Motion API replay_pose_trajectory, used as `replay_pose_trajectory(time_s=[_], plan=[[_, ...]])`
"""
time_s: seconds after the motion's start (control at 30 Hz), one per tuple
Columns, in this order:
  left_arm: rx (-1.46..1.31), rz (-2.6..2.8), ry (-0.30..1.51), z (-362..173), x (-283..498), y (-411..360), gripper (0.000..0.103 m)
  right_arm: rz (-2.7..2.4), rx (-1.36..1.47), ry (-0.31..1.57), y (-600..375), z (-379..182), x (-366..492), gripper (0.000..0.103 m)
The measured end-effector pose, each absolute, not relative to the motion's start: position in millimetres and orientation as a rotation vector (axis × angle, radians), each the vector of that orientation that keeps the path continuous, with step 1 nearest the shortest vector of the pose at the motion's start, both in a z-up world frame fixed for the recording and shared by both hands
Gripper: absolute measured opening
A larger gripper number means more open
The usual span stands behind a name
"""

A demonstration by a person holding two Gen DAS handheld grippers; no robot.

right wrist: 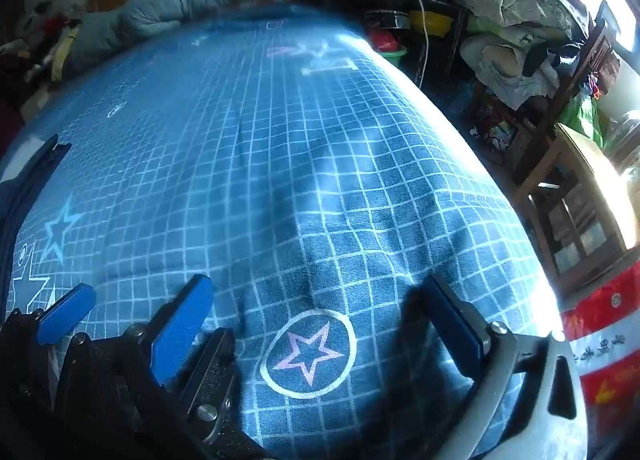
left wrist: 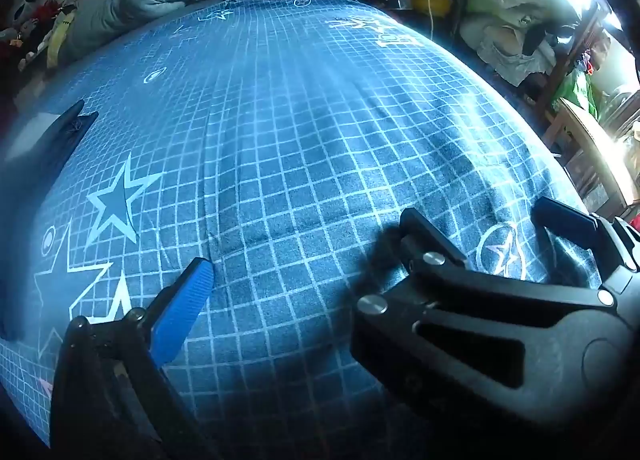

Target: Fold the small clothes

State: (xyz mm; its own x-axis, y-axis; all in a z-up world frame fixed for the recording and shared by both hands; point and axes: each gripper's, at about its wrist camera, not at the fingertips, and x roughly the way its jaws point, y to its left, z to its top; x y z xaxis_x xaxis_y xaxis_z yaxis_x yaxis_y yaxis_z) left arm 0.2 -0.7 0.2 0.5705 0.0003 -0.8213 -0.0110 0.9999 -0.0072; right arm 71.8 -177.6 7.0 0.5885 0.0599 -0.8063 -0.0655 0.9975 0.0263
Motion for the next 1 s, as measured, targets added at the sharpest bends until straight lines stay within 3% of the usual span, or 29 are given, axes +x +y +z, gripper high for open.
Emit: replay_pose_trajectory(time_s=[1.0], plan=[[-0.014,0.003,0.963,-0.5,-0.4,2.0,0.103,0.073,-0.006,0.939,-177.5,7.5,73.0,0.103]])
